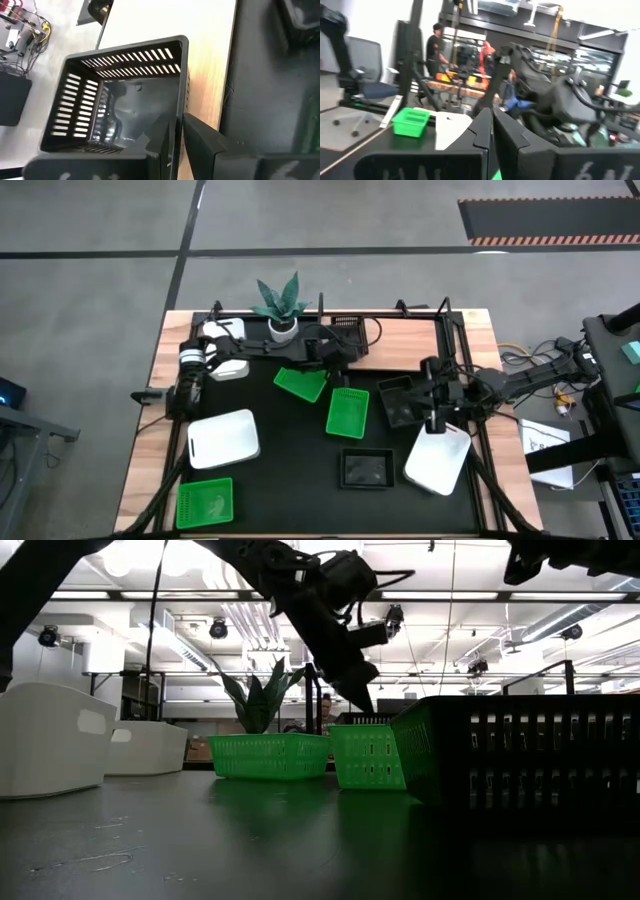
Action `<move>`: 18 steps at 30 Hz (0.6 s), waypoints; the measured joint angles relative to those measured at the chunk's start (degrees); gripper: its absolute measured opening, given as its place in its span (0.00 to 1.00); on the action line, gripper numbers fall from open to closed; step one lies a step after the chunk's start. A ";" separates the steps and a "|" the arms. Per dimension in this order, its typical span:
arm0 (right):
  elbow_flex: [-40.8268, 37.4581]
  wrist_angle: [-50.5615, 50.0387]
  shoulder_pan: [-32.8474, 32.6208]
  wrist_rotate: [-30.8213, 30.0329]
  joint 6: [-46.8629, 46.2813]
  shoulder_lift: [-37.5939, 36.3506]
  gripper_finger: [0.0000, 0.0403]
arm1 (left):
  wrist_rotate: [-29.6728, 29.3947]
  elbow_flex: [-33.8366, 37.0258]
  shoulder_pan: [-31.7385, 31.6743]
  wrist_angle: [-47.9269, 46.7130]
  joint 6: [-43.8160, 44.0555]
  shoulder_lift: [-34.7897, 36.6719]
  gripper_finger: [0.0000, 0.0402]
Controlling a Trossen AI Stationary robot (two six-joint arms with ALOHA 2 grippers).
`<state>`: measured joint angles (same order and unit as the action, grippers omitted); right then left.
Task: Stack baskets on shelf by color
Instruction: Put the bottom left black bin on the shelf
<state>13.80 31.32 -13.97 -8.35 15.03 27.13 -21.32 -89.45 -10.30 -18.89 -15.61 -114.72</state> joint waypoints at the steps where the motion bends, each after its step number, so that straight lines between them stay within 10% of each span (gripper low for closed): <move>1: 0.00 -0.12 0.00 -1.05 0.00 0.16 0.02 | 0.00 0.02 0.04 -0.40 0.00 0.39 0.10; 18: 0.17 -0.35 0.14 -10.55 -0.05 5.75 0.02 | 3.04 10.65 12.77 1.41 1.03 18.74 0.10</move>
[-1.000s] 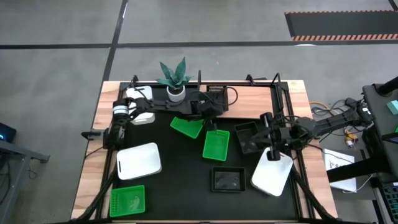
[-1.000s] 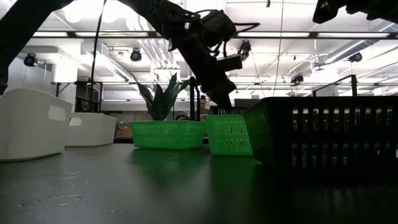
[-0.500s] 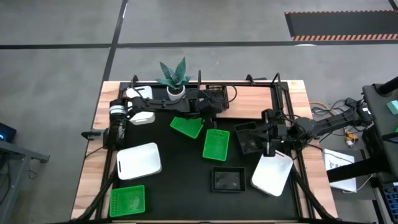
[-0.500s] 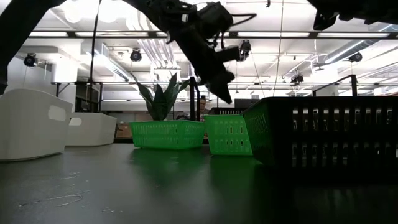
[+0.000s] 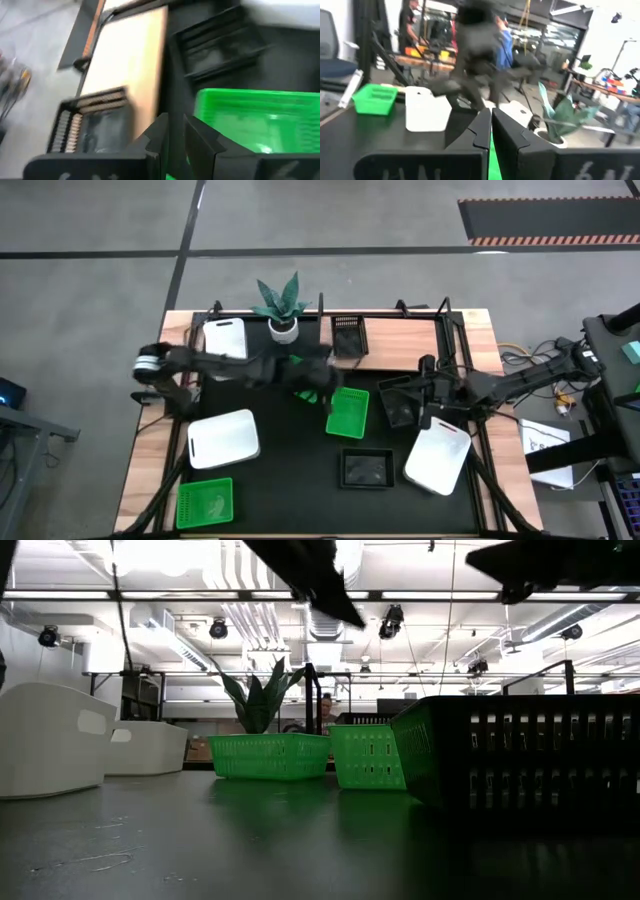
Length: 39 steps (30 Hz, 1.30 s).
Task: Stack baskets on shelf by color
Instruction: Put the bottom left black bin on the shelf
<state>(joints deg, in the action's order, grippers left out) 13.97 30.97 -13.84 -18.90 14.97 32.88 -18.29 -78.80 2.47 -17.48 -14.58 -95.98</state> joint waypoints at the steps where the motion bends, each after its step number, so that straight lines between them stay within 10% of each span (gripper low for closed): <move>1: 0.44 -0.19 0.00 -0.94 -0.28 0.82 0.02 | 0.13 2.40 1.55 2.94 -0.82 1.89 0.10; 11: 13.14 -6.36 -0.01 -8.15 0.29 14.92 0.02 | -0.24 24.48 10.10 23.80 -3.33 21.17 0.10; 19: 37.07 -43.08 3.77 -16.85 -10.42 25.18 0.02 | -2.01 33.06 9.96 26.97 -2.33 33.66 0.10; 29: 63.05 -80.70 22.51 -1.32 -21.22 40.03 0.02 | -2.16 41.22 9.91 32.52 -2.37 40.33 0.10; 39: 68.05 -86.59 42.68 8.60 -21.04 51.95 0.02 | -2.12 42.49 10.02 32.90 -2.30 42.36 0.10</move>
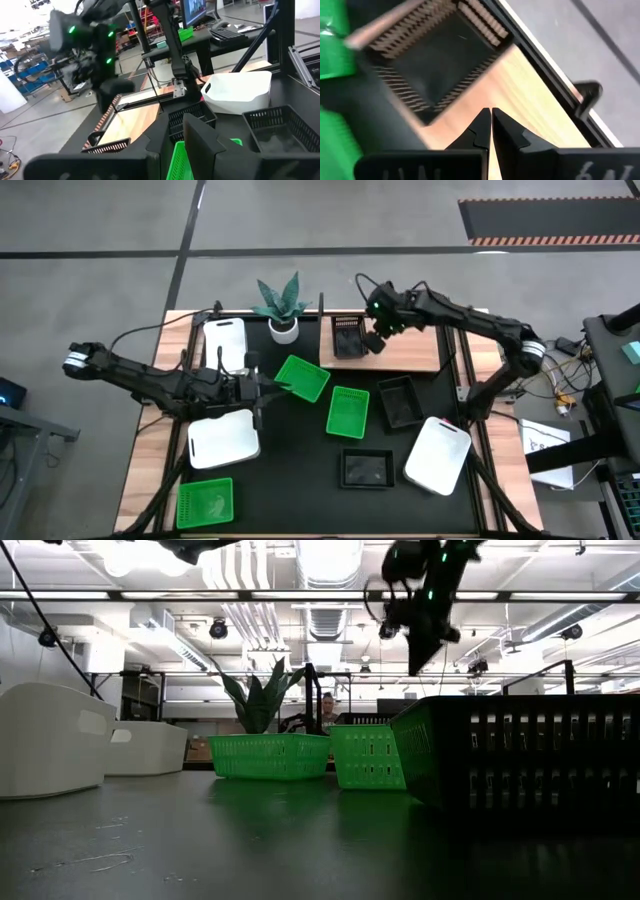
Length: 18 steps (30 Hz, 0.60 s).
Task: Stack baskets on shelf by color
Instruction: Put the bottom left black bin on the shelf
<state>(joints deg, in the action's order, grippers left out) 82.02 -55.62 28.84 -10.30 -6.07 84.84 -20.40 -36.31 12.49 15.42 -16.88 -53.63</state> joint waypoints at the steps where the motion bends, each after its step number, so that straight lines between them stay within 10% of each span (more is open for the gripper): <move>1: -0.21 -0.03 1.25 0.11 0.05 0.94 0.02 | 0.02 0.03 0.00 0.00 0.02 0.00 0.10; 18: -2.28 6.46 4.72 9.09 2.01 11.20 0.02 | 0.26 0.08 1.07 -0.11 1.55 0.10 0.10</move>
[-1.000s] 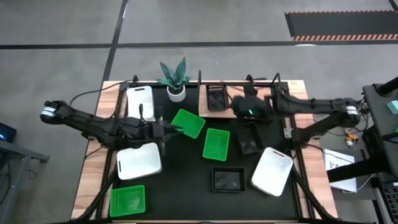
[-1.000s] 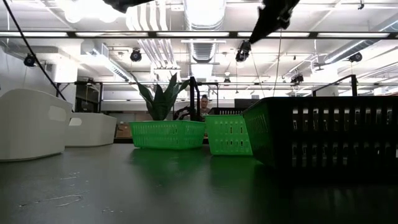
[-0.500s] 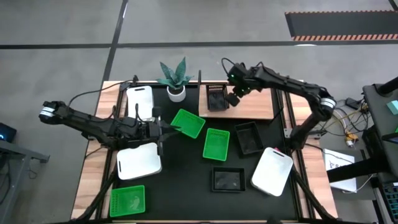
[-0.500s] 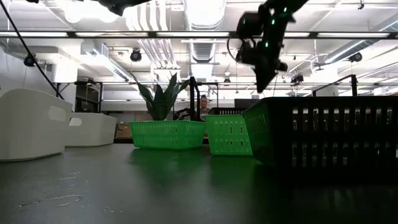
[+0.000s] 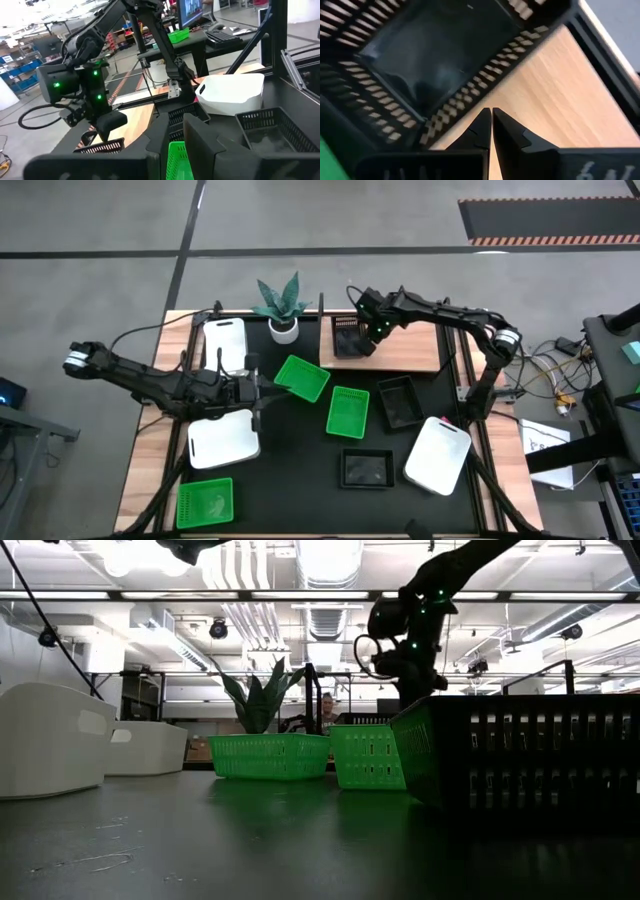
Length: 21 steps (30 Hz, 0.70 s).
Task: Stack baskets on shelf by color
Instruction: Put the bottom left black bin on the shelf
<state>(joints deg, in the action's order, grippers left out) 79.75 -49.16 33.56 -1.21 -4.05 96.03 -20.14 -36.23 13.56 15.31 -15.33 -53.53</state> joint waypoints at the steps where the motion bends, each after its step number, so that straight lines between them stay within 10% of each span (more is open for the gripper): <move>1: 0.00 0.67 -0.20 0.42 -0.04 0.02 0.02 | 0.00 0.00 0.02 0.00 0.01 0.00 0.10; 21: 0.39 5.23 -2.05 1.86 -0.46 -0.33 0.02 | -0.02 -0.02 0.07 0.04 -0.02 0.01 0.10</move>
<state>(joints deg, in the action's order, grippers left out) 80.14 -43.93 31.51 0.64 -4.51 95.70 -20.16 -36.25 13.63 15.35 -15.35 -53.52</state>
